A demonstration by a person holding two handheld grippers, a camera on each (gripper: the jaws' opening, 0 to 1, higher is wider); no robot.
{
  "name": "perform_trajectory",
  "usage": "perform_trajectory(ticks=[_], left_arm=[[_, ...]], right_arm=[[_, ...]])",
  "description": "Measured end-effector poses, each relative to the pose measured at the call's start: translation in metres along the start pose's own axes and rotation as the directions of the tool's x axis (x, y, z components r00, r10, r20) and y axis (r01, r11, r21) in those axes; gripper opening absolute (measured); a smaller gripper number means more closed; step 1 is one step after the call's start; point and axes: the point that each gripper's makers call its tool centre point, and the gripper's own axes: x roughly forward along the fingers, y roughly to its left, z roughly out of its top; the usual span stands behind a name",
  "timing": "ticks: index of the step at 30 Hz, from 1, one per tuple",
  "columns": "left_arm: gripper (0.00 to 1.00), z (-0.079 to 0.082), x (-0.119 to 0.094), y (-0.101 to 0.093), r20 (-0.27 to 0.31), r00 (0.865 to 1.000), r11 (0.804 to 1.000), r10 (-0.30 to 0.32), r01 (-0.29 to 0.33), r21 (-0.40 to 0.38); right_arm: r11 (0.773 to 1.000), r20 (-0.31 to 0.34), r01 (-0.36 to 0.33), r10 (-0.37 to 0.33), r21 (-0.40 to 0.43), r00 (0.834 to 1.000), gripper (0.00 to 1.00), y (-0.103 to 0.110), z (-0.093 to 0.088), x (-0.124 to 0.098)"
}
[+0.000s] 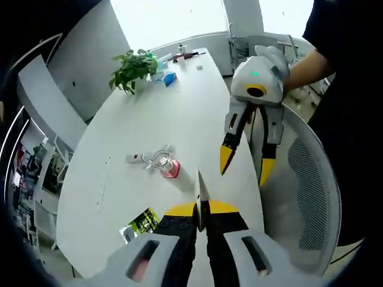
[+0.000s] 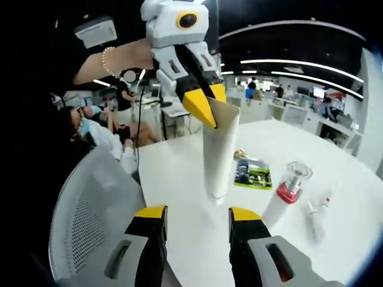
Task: Arrange the skincare products in the storage area until every visible bottle or jar stands upright without overlapping.
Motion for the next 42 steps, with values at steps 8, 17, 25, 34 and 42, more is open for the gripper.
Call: perform_trajectory(ticks=[8, 17, 25, 34, 42], left_arm=[[0.08, -0.003, 0.024, 0.018, 0.043, 0.999, 1.000, 0.008, -0.007, -0.013], [0.08, -0.003, 0.048, 0.034, 0.101, 0.995, 0.997, 0.025, -0.017, -0.079], [0.08, -0.004, 0.059, 0.048, 0.137, 0.990, 0.995, 0.037, -0.023, -0.097], [0.08, -0.002, 0.065, 0.053, 0.225, 0.974, 0.986, 0.034, 0.004, -0.164], [0.07, 0.001, 0.066, 0.053, 0.274, 0.961, 0.985, 0.023, 0.025, -0.169]], right_arm=[[0.975, -0.039, 0.222, -0.221, 0.027, 0.975, 0.39, -0.032, -0.030, -0.020], [0.931, -0.009, 0.360, -0.360, 0.058, 0.933, 0.52, -0.055, -0.029, -0.035], [0.894, -0.047, 0.448, -0.446, 0.013, 0.894, 0.59, -0.070, -0.038, -0.050], [0.878, -0.066, 0.479, -0.478, 0.012, 0.876, 0.58, -0.077, -0.045, -0.049], [0.875, -0.086, 0.485, -0.483, 0.003, 0.872, 0.58, -0.080, -0.051, -0.047]])
